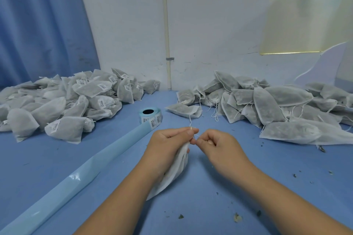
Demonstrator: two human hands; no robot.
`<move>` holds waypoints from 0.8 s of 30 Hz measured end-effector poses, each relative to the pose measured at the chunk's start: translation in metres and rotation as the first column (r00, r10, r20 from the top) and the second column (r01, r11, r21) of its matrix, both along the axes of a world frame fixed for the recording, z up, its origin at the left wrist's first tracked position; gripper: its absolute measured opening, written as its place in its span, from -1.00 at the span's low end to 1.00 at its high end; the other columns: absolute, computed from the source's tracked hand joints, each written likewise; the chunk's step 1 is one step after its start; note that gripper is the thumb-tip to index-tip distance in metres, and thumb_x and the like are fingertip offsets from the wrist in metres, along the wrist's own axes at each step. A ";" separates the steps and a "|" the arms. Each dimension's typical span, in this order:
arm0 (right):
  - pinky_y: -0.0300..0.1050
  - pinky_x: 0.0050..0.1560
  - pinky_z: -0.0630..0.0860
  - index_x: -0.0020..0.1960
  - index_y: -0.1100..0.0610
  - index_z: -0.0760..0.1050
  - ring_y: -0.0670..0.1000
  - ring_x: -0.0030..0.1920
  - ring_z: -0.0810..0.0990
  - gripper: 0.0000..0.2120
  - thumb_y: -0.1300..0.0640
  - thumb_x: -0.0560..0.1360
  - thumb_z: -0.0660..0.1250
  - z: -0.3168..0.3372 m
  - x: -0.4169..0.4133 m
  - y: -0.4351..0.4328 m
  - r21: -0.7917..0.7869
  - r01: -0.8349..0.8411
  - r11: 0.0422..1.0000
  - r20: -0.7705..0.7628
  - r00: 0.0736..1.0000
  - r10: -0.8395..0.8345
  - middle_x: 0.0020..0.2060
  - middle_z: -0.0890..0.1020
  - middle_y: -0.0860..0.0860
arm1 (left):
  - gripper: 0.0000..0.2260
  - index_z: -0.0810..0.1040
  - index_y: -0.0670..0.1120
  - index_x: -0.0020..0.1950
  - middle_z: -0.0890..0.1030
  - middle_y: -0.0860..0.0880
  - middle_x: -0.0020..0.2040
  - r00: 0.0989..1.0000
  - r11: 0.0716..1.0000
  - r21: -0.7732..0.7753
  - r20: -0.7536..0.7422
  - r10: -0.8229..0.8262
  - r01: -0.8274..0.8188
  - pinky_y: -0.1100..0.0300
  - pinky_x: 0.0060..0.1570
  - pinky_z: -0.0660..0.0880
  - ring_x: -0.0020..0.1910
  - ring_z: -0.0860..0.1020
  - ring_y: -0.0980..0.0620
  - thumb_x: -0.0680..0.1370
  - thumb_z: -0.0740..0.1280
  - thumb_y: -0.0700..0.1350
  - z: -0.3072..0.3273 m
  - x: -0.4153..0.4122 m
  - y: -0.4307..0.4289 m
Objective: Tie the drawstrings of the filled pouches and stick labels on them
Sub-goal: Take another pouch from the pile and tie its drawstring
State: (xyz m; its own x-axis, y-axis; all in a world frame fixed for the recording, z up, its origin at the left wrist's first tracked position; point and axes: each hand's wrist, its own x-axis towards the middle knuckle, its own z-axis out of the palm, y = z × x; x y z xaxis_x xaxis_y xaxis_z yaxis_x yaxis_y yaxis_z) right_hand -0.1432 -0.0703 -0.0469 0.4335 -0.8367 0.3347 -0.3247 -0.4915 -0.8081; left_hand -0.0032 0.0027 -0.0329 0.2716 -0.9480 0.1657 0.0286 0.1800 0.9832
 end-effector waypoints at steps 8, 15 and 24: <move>-0.29 -0.44 0.23 -0.29 0.01 0.49 -0.13 -0.49 0.31 -0.81 0.14 0.50 0.34 0.010 -0.016 0.003 -0.192 -0.077 0.978 -0.042 0.997 0.070 -0.58 0.37 -0.18 | -0.79 0.70 -0.06 -0.25 0.55 0.16 -0.41 0.959 0.998 -0.021 0.278 0.064 -0.061 0.43 -0.36 0.34 -0.43 0.47 0.26 0.56 0.39 -0.20 -0.004 -0.009 0.000; -0.39 -0.42 0.30 -0.28 -0.02 0.50 -0.17 -0.50 0.36 -0.77 0.22 0.50 0.34 0.011 -0.021 0.002 -0.162 -0.151 0.975 -0.049 0.988 0.144 -0.56 0.48 -0.24 | -0.73 0.59 0.05 -0.36 0.44 0.16 -0.46 0.766 0.999 0.043 0.641 -0.050 0.029 0.39 -0.40 0.26 -0.46 0.33 0.23 0.55 0.37 -0.10 -0.011 -0.013 -0.001; -0.42 -0.24 0.33 -0.26 -0.04 0.56 -0.23 -0.30 0.49 -0.83 0.14 0.49 0.39 0.009 -0.017 0.000 -0.221 -0.061 0.973 -0.007 0.998 0.061 -0.32 0.57 -0.18 | -0.83 0.57 -0.12 -0.34 0.43 -0.08 -0.39 0.980 0.977 0.103 0.045 -0.193 0.187 0.21 -0.33 0.32 -0.39 0.36 0.02 0.27 0.35 -0.02 0.002 0.001 0.004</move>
State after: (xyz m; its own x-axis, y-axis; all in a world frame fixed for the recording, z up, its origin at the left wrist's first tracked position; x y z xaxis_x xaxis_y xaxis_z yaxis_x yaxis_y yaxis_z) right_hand -0.1601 -0.0702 -0.0380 0.4818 -0.7139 0.5082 -0.2882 -0.6768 -0.6774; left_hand -0.0020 0.0065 -0.0304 0.0780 -0.9938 0.0793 -0.0007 0.0795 0.9968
